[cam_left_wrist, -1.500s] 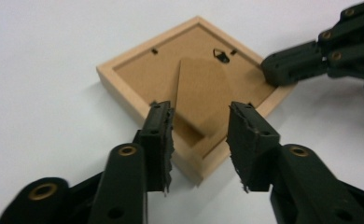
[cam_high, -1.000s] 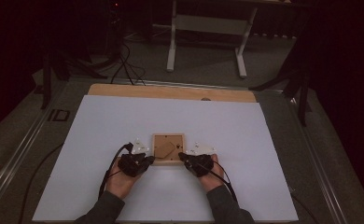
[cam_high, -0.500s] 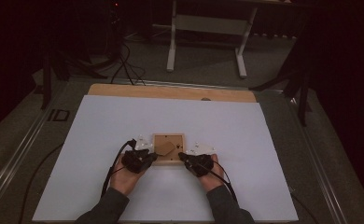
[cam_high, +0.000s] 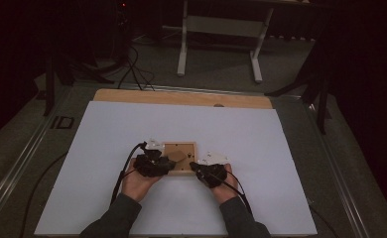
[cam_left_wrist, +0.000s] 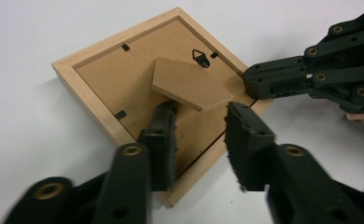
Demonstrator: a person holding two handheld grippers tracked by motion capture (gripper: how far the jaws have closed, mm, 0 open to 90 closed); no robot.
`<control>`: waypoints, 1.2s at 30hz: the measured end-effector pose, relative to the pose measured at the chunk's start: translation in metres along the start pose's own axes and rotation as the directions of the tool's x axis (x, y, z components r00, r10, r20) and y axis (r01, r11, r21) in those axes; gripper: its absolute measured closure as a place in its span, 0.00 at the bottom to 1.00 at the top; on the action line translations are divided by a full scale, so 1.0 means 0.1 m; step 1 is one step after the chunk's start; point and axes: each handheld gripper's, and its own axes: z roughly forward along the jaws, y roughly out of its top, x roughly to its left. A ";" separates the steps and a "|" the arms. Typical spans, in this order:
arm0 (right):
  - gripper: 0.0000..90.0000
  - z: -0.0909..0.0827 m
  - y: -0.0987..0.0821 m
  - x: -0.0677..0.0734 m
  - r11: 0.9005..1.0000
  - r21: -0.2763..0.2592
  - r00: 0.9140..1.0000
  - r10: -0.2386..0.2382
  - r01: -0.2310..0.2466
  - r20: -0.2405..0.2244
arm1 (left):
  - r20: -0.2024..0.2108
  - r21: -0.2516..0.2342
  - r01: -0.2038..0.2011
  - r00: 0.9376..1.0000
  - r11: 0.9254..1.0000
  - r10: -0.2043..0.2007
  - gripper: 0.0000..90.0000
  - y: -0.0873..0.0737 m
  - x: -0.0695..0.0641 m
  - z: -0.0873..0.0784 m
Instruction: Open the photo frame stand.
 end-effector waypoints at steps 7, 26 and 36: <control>1.00 0.00 0.00 0.00 1.000 0.000 1.000 0.001 -0.001 0.001 | 0.026 0.016 0.058 0.998 0.998 -0.059 0.58 0.05 0.08 0.09; 1.00 0.00 0.00 0.00 1.000 0.001 1.000 -0.002 0.002 -0.002 | 0.025 0.070 0.102 0.994 0.992 -0.104 0.56 0.19 0.10 0.30; 0.98 0.00 0.00 -0.01 1.000 0.001 1.000 0.012 -0.012 -0.011 | -0.007 0.083 0.066 0.998 0.994 -0.065 0.58 0.19 0.08 0.30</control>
